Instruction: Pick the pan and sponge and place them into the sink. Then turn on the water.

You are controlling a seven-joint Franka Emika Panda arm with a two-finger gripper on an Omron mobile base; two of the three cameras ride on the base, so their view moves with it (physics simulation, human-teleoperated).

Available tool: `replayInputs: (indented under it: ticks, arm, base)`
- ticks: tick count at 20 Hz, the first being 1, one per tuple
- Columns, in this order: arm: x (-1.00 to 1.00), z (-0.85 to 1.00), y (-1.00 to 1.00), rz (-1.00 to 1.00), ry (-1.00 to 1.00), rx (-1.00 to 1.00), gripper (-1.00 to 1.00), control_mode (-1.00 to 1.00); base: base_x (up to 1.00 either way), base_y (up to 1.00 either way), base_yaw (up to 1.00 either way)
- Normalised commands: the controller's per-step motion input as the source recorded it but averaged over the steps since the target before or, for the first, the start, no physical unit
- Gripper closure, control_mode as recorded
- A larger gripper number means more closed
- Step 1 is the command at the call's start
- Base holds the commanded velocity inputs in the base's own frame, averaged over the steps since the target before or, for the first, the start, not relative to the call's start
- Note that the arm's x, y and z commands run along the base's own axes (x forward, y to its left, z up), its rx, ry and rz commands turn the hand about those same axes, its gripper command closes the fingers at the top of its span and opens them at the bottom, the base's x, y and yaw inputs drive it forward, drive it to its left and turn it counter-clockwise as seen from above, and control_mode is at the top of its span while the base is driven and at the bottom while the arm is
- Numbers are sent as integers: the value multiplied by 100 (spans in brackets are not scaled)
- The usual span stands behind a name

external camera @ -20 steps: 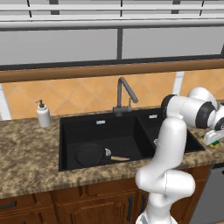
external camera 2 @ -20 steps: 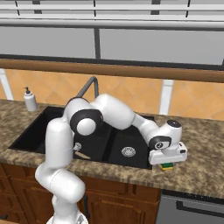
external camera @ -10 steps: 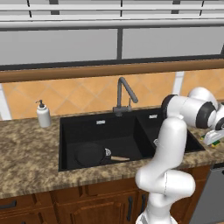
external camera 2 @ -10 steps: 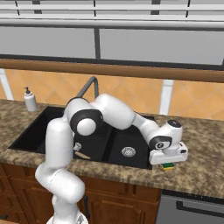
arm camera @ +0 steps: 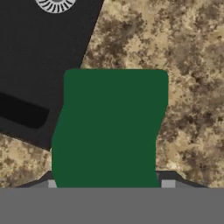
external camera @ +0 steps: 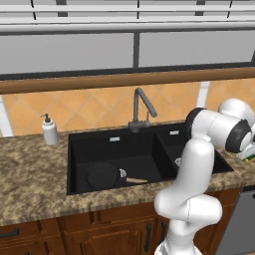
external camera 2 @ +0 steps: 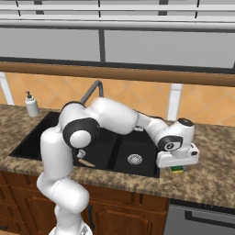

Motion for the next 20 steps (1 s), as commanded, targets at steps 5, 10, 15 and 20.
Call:
replayInputs:
  ticks: [5, 10, 15, 20]
  arm:
    - [-8, 59, 48, 0, 0, 0, 100, -100]
    - [-3, 45, 73, -1, 0, 0, 100, -100]
    - [-3, 31, 96, -6, 0, -1, 100, -100]
    - [-19, 28, 94, -2, 0, -1, 100, -100]
  base:
    - [0, 0, 0]
    - [0, 0, 0]
    - [0, 0, 0]
    - [0, 0, 0]
